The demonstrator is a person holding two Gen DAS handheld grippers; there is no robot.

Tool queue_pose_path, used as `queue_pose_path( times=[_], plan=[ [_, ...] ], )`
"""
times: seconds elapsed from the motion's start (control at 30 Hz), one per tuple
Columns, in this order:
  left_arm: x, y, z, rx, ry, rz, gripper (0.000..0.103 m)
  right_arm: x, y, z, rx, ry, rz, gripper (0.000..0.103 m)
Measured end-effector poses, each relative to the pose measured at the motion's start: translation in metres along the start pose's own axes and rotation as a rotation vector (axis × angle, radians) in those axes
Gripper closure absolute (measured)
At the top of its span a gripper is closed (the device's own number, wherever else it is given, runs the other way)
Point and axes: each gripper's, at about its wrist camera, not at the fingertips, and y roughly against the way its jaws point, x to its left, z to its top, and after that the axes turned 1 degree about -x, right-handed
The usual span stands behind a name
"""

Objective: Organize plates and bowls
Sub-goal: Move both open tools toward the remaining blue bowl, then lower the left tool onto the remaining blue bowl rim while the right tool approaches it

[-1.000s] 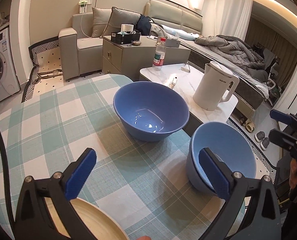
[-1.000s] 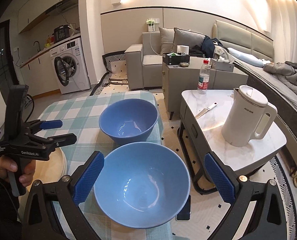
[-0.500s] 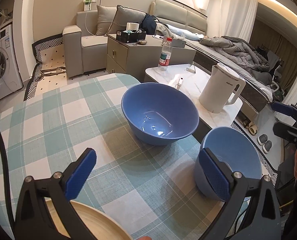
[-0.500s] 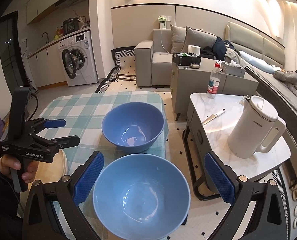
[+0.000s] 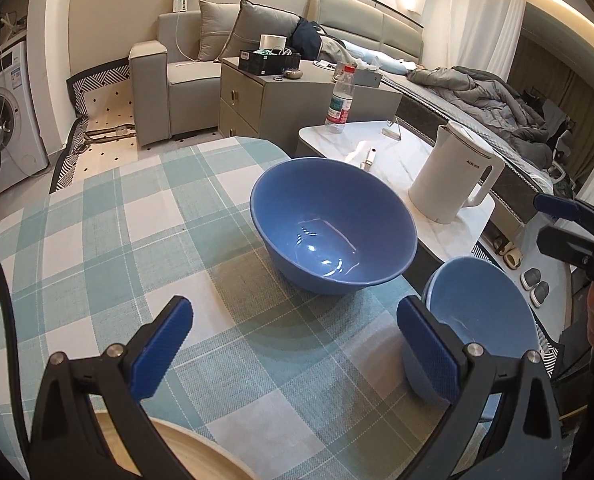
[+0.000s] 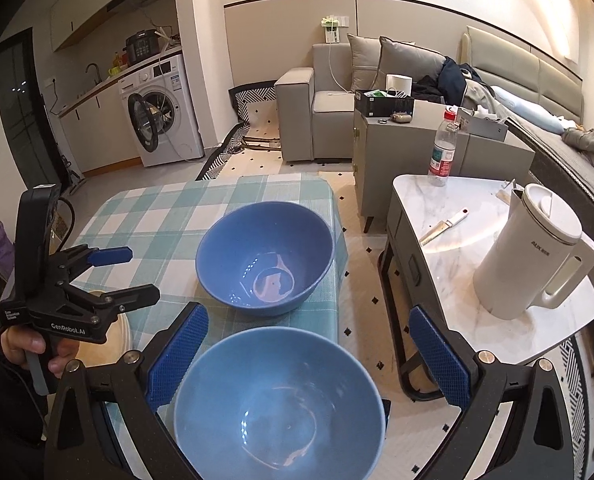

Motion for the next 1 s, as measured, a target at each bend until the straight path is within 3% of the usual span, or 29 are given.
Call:
queue_pose_path(
  times=[1.0],
  plan=[
    [0.016, -0.052, 0.014, 0.078, 0.030, -0.003, 0.001, -0.023, -0.110, 0.026, 0.186, -0.022, 0.010, 0.001]
  ],
)
